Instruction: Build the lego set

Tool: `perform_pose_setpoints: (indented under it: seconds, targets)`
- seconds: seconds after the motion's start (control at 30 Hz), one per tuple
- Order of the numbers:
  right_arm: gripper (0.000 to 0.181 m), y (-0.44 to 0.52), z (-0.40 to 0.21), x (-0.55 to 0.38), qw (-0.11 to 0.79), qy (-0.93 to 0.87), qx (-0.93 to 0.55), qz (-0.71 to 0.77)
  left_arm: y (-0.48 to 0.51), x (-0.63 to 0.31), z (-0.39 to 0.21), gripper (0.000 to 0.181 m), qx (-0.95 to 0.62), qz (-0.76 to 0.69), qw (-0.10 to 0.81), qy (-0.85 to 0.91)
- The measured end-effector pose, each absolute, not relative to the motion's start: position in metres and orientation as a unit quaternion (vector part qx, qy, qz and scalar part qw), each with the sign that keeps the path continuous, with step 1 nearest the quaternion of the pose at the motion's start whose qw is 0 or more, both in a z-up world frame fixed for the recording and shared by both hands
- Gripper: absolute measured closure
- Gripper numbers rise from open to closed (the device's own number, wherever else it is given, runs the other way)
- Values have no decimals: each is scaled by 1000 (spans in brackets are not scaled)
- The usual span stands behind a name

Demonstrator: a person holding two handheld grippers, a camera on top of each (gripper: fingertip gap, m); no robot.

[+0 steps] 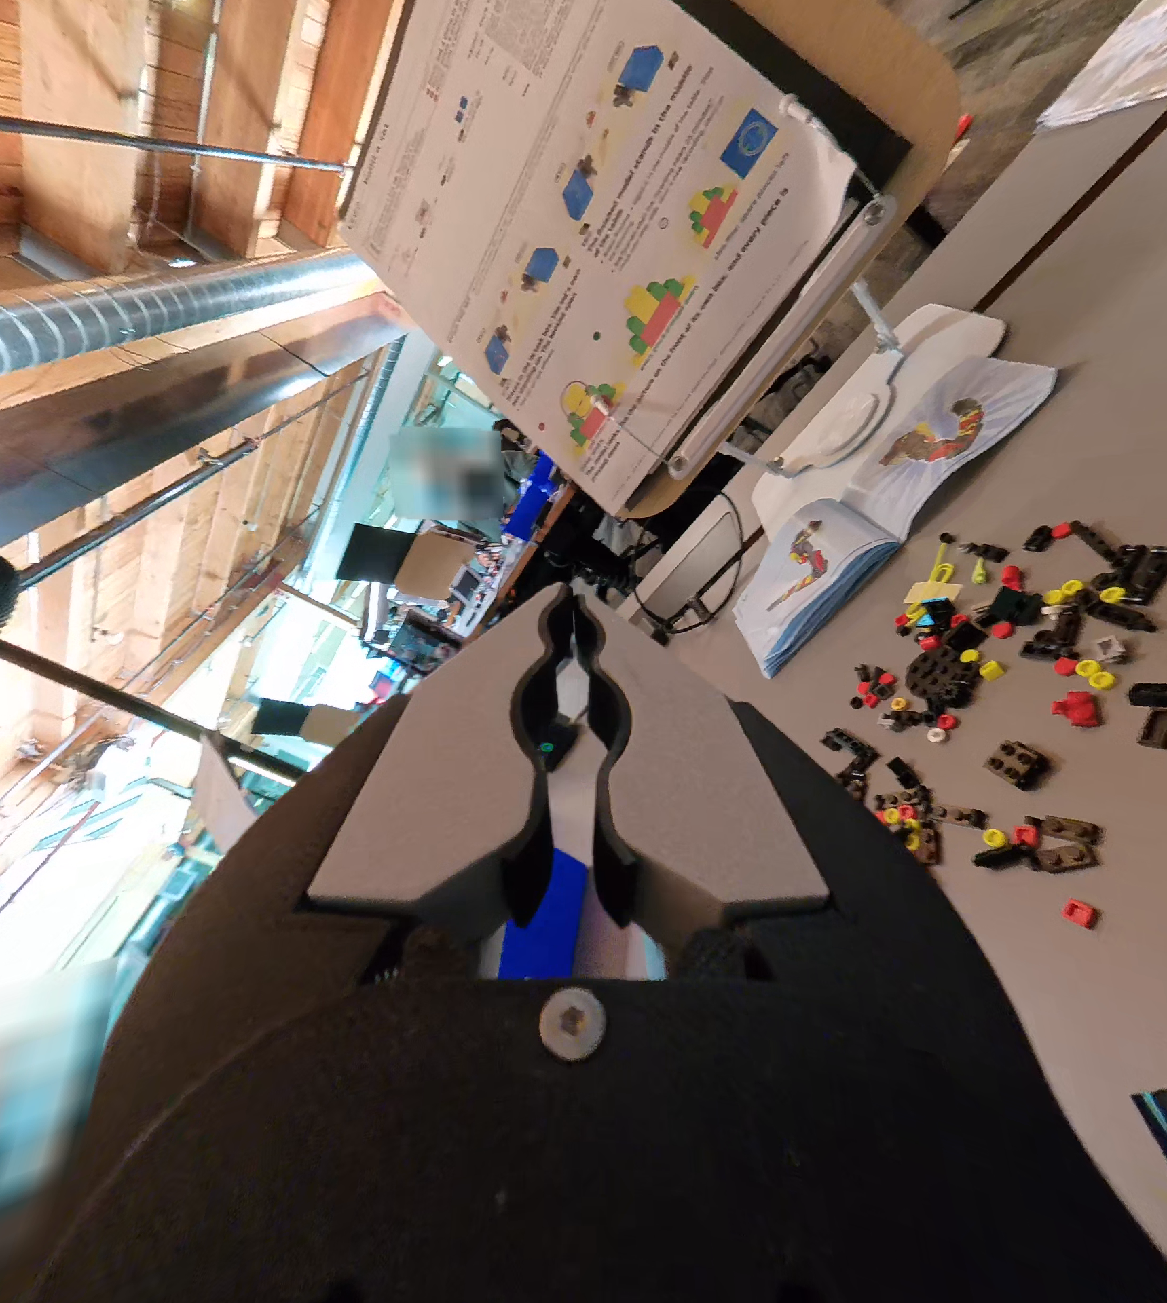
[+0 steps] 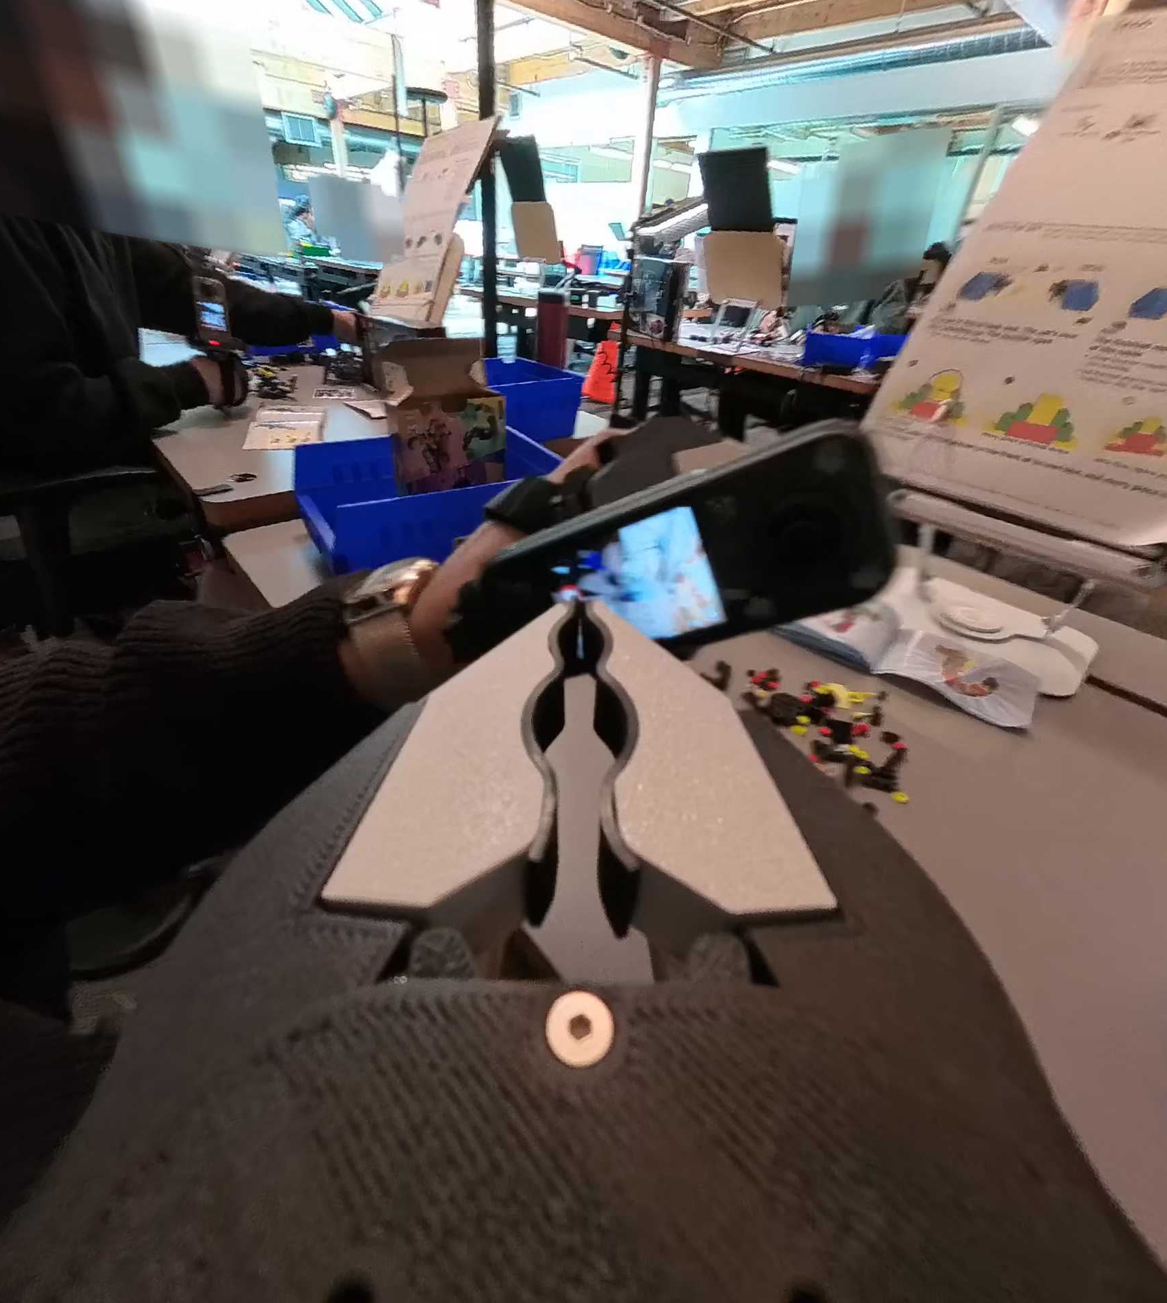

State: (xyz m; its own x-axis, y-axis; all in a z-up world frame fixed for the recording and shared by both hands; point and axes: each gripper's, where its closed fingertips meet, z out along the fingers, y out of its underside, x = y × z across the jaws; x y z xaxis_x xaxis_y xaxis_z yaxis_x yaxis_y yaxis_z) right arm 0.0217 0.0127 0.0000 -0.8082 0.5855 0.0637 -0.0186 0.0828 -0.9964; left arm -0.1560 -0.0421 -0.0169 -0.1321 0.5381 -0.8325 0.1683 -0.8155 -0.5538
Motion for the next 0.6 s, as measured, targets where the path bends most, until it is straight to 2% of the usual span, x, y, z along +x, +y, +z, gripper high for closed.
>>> perform_pose_setpoints:
  seconds: [0.07, 0.2, 0.3, 0.37, 0.47, 0.6]
  targets:
    - [177, 30, 6, 10, 262, -701, -180, 638, -37, -158, -25, 181, -666, 676, 159, -272]
    - [153, 81, -9, -33, 341, -707, -120, 608, -30, -169, -58, 179, -726, 565, 258, -294]
    - [127, 124, -59, -73, 320, -736, -153, 576, -17, -159, -91, 144, -805, 412, 342, -257]
    - [108, 139, -99, -90, 269, -767, -192, 550, -2, -128, -111, 105, -851, 295, 398, -173]
    - [88, 129, -131, -87, 170, -792, -201, 552, -8, -106, -126, 92, -862, 235, 428, -138]
    - [57, 98, -156, -67, 140, -844, -127, 502, -21, -106, -130, 48, -843, 195, 461, -197]
